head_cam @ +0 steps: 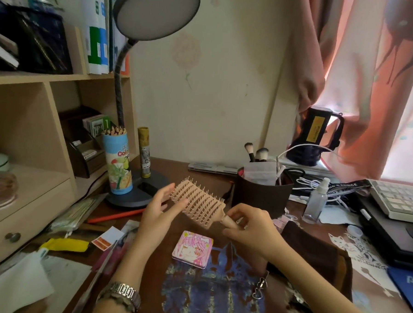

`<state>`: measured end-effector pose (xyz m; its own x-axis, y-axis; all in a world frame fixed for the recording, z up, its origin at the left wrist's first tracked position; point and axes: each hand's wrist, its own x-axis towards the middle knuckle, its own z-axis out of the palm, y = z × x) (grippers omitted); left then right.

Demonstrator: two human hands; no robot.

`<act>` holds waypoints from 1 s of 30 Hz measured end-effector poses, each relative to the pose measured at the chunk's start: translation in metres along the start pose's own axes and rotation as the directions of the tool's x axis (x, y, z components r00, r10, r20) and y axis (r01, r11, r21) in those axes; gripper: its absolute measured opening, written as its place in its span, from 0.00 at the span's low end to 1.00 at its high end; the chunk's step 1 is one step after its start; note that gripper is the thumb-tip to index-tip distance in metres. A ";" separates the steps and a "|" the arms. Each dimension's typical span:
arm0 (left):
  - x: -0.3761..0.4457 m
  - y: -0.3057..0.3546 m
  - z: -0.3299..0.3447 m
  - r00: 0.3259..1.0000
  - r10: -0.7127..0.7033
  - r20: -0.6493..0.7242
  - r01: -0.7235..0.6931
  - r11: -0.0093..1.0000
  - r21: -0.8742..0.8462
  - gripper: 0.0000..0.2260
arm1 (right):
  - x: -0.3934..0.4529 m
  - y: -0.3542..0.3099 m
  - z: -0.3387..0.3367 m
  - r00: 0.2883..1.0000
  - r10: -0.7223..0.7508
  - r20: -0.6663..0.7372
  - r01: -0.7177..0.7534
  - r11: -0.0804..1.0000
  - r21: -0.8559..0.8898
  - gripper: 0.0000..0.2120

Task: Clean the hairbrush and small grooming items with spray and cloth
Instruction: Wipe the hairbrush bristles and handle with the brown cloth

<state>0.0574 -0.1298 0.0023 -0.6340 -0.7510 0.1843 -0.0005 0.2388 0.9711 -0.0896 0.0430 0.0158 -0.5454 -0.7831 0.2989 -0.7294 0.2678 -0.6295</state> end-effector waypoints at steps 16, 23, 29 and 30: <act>0.003 0.003 -0.012 1.000 0.021 0.006 -0.022 0.990 0.138 0.18 | 0.035 0.006 0.039 0.985 0.115 0.126 -0.119 0.993 0.018 0.13; 0.002 0.005 -0.013 0.999 0.040 0.034 -0.045 0.983 0.179 0.17 | 0.035 0.006 0.037 0.975 0.132 0.176 -0.136 0.991 0.011 0.17; 0.000 0.005 -0.011 0.997 0.047 0.053 -0.059 0.969 0.238 0.16 | 0.021 0.006 -0.014 0.978 0.107 0.178 -0.100 0.994 -0.047 0.17; 0.000 0.006 -0.009 0.997 0.047 0.058 -0.060 0.967 0.248 0.16 | 0.016 0.009 -0.026 0.978 0.107 0.180 -0.098 0.994 -0.054 0.16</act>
<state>0.0645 -0.1338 0.0095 -0.6772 -0.7018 0.2209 -0.1536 0.4286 0.8904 -0.1155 0.0474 0.0336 -0.5370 -0.8381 0.0961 -0.6934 0.3736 -0.6161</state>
